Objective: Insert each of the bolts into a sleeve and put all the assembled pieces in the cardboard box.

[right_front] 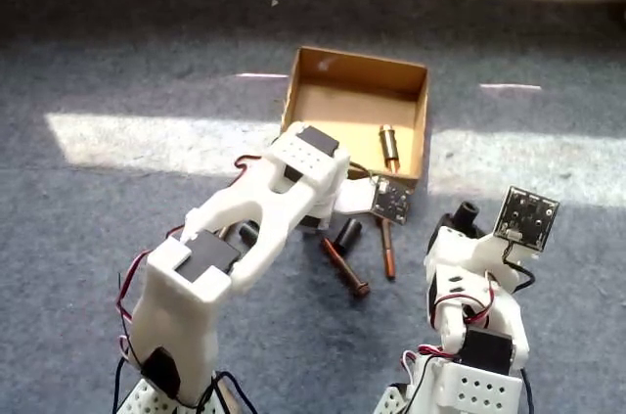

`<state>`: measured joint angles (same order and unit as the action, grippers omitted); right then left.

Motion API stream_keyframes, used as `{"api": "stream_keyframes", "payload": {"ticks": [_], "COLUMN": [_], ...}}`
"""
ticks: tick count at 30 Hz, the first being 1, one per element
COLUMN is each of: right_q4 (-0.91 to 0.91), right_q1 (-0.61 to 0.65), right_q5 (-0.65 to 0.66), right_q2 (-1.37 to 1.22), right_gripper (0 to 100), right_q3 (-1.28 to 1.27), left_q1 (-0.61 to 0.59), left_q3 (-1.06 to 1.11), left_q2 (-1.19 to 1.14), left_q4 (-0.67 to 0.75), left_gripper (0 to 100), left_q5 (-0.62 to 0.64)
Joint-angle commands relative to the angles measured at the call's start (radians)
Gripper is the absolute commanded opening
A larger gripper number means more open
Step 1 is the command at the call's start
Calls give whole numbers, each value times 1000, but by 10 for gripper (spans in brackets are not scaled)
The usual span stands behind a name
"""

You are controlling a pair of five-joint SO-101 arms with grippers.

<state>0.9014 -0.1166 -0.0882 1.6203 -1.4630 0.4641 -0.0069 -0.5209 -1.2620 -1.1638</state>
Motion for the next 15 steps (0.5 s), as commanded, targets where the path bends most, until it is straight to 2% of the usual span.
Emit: {"api": "stream_keyframes", "payload": {"ticks": [1,11,15], "right_q4": [-33,-33,-33], "right_q1": [-5,-10,-10], "right_q5": [-3,-2,-2], "right_q2": [16,16,16], "right_gripper": [5,5,5], "right_q3": [8,8,8], "left_q1": [22,24,18], "left_q3": [-33,-30,10], "left_q2": [76,329,447], "left_q4": [21,21,2], "left_gripper": [6,6,6], "left_q5": [23,310,387]}}
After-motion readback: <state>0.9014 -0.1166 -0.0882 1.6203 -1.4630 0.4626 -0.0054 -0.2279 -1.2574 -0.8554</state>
